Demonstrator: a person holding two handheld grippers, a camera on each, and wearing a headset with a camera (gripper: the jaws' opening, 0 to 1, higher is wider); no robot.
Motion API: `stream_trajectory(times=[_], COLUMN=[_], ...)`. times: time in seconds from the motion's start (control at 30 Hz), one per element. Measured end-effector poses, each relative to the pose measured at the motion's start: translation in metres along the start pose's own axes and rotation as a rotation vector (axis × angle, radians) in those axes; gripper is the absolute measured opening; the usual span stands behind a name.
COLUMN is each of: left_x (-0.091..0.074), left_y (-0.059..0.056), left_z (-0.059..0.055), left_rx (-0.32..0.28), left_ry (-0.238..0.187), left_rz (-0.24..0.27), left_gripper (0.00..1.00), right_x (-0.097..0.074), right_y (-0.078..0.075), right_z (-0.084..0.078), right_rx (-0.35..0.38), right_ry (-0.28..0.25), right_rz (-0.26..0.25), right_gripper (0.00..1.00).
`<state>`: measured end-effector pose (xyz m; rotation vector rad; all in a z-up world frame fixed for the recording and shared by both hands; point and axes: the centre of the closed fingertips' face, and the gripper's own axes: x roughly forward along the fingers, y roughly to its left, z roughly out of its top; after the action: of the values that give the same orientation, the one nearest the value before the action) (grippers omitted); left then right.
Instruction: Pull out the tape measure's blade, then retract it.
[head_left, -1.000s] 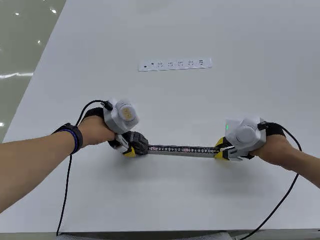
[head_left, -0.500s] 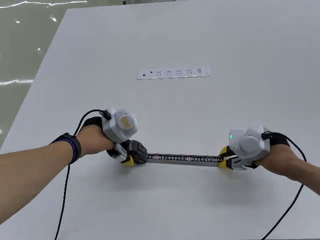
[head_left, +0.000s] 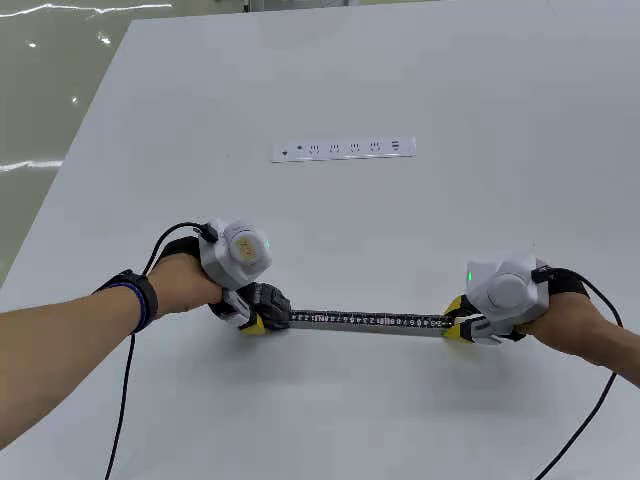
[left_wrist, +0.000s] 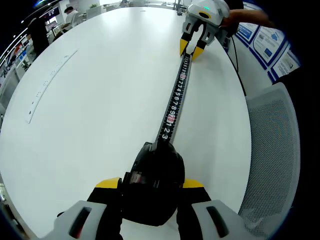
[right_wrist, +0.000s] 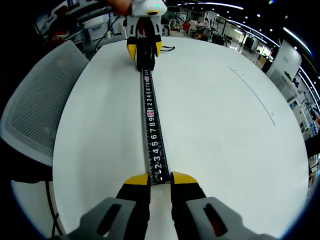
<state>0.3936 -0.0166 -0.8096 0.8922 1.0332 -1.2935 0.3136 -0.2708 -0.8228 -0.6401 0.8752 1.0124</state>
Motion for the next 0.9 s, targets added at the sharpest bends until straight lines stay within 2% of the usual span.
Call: stream_trajectory(times=[0.17, 0.23, 0.4, 0.53, 0.6, 0.67, 0.7, 0.8, 0.9], left_x=[0.0, -0.001, -0.002, -0.003, -0.004, -0.006, -0.01, -0.023, -0.039], left_y=[0.0, -0.002, -0.004, -0.005, -0.004, -0.002, 0.0, 0.003, 0.006], left_z=[0.0, 0.001, 0.001, 0.001, 0.001, 0.003, 0.007, 0.018, 0.024], left_rx=[-0.002, -0.003, 0.003, 0.004, -0.016, -0.088, -0.125, -0.174, -0.196], left_ry=[0.003, 0.005, 0.004, 0.012, 0.007, -0.031, -0.068, -0.165, -0.224], left_rz=[-0.003, -0.003, -0.006, -0.005, -0.001, -0.002, 0.004, 0.002, 0.023], left_gripper=[0.4, 0.4, 0.4, 0.41, 0.42, 0.47, 0.49, 0.52, 0.55], right_x=[0.0, 0.001, 0.002, 0.002, 0.001, 0.0, -0.001, -0.005, -0.01], right_y=[0.0, 0.0, -0.001, -0.001, 0.001, 0.001, 0.004, 0.006, 0.007], right_z=[0.0, 0.0, -0.001, -0.001, -0.001, -0.001, 0.002, 0.004, 0.007], right_rx=[0.003, 0.045, 0.089, 0.121, 0.127, 0.15, 0.191, 0.234, 0.295], right_ry=[0.002, -0.002, 0.014, 0.017, 0.013, -0.005, -0.033, -0.068, -0.109], right_rz=[-0.005, 0.0, 0.004, -0.021, -0.031, -0.051, -0.05, -0.058, -0.073], right_gripper=[0.14, 0.14, 0.15, 0.15, 0.16, 0.16, 0.19, 0.24, 0.26])
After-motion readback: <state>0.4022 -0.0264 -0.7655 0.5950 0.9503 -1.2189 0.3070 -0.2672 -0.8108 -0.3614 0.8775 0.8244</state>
